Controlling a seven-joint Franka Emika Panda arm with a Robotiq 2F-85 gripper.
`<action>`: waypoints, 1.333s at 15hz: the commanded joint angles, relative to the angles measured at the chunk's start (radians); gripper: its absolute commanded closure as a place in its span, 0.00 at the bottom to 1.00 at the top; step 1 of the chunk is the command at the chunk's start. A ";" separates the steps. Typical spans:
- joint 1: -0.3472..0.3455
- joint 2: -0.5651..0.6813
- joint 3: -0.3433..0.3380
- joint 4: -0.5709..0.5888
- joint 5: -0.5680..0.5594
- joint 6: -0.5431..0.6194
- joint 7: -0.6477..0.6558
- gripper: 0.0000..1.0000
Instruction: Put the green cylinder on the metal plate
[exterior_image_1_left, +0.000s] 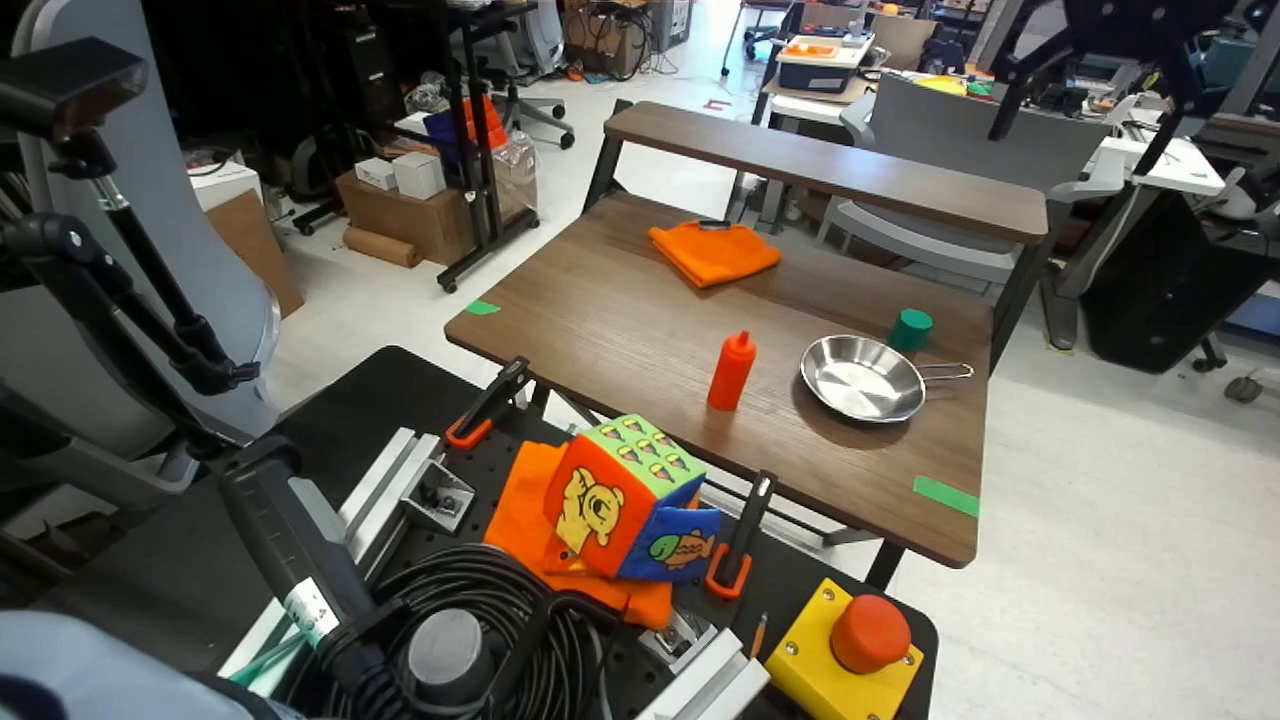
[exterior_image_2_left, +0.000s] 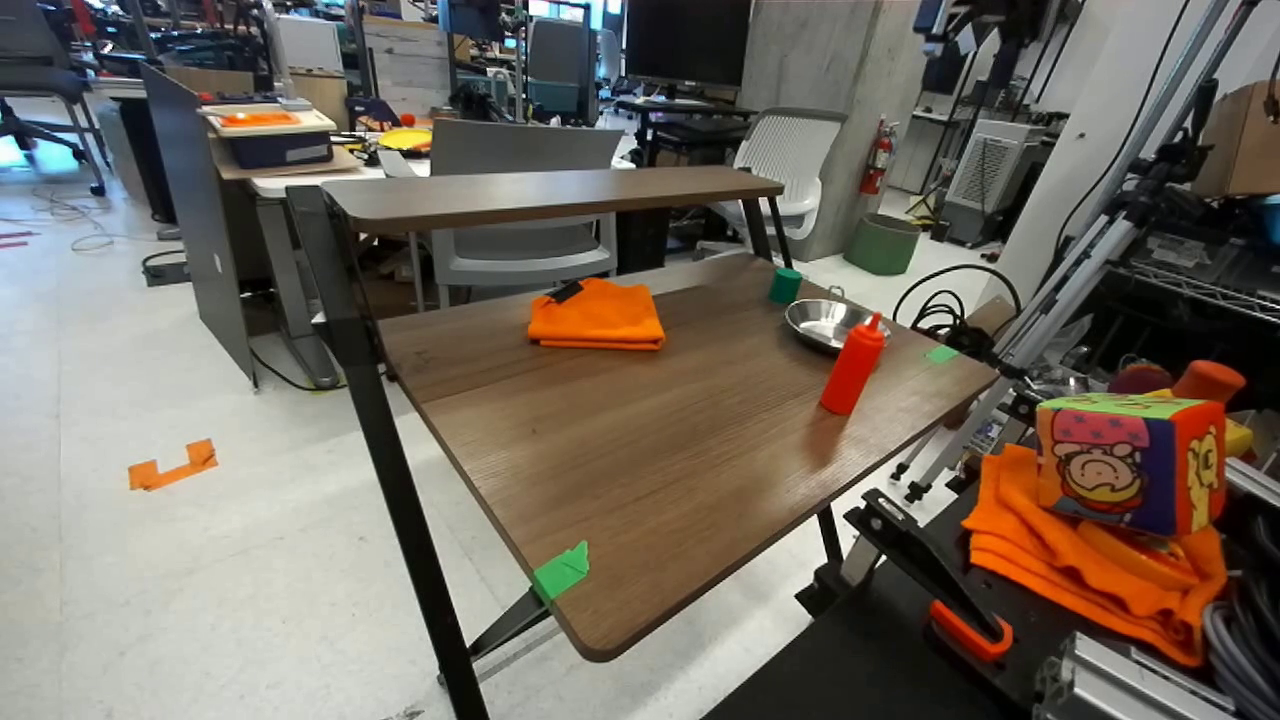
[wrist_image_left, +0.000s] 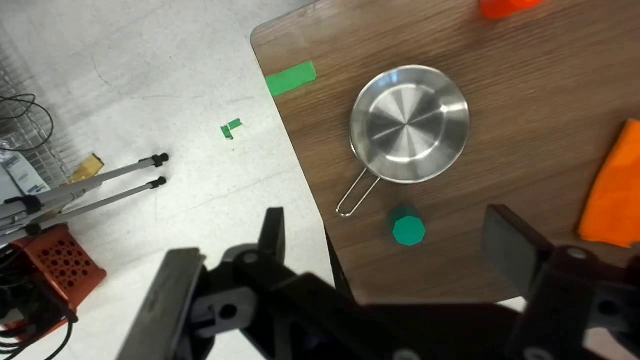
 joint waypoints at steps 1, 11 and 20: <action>-0.013 0.237 0.003 0.251 0.064 -0.046 0.038 0.00; -0.005 0.706 -0.007 0.755 0.077 -0.112 0.260 0.00; 0.033 0.924 -0.012 0.997 0.057 -0.187 0.372 0.00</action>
